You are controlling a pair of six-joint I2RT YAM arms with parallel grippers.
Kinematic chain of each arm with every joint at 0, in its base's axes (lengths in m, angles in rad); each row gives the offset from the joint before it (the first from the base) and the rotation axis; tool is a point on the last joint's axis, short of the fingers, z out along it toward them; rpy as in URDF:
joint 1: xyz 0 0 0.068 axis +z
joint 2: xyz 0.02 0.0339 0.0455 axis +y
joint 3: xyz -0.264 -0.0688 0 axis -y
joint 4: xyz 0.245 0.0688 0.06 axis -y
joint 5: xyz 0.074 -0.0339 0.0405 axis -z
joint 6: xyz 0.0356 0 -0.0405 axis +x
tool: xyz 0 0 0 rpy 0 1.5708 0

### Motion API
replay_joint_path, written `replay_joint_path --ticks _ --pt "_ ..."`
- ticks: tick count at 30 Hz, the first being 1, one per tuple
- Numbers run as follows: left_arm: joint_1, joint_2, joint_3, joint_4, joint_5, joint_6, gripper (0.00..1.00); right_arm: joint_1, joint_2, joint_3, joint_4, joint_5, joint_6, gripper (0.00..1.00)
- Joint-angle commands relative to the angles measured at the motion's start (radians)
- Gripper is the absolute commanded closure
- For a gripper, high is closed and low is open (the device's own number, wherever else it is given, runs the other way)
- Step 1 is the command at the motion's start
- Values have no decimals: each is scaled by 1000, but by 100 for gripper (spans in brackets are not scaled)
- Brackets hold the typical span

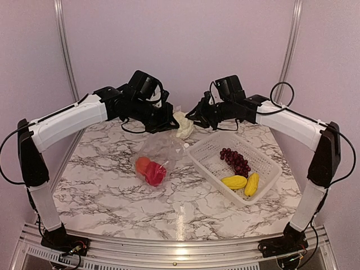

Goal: Place the food in the zip-top bag and seal the zipper
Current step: Place the fake vegetable in the zipper food storage bag.

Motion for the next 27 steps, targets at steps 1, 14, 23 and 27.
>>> replay_joint_path --ticks 1,14,23,27 --pt "-8 -5 24 54 10 8 100 72 55 134 -137 33 -108 100" --pt "-2 56 67 -1 -1 16 100 73 27 122 13 -164 -91 79" --pt "18 24 16 68 69 175 99 8 -8 206 -134 -283 -159 43" --pt "30 15 12 118 144 211 100 -73 -75 174 -156 -289 -178 42"
